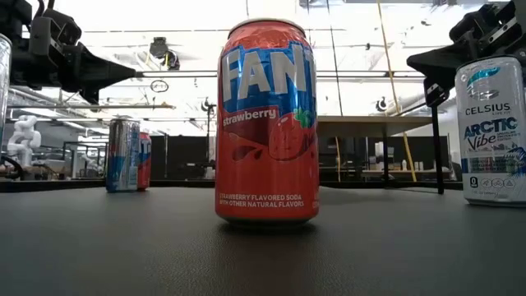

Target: Place canned beverage on shelf

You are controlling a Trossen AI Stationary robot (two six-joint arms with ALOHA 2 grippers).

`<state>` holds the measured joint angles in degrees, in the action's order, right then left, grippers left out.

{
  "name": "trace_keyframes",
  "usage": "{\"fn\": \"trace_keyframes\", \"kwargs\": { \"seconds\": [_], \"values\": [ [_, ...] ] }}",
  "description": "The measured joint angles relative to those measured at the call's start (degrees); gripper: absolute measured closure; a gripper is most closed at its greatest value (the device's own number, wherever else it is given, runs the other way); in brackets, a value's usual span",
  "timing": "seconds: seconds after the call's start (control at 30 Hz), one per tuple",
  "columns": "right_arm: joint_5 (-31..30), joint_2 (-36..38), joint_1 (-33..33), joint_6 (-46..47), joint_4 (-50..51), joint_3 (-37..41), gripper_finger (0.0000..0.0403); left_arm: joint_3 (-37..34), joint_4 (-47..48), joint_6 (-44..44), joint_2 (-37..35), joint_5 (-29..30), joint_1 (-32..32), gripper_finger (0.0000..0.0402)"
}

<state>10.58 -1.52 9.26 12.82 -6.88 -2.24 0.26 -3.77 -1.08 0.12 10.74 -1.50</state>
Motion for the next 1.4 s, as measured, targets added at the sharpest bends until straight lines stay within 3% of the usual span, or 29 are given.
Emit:
{"fn": "trace_keyframes", "kwargs": {
  "seconds": [1.1, 1.4],
  "values": [
    [0.0, 0.0, 0.0, 0.0, -0.01, 0.0, 0.0403, 0.0, 0.0, 0.03, 0.0, 0.0, 0.02, 0.0402],
    [-0.01, 0.0, 0.01, -0.01, -0.18, -0.01, 0.0403, 0.0, -1.33, 11.72, 0.01, 2.44, 0.02, 0.0402]
  ]
}}
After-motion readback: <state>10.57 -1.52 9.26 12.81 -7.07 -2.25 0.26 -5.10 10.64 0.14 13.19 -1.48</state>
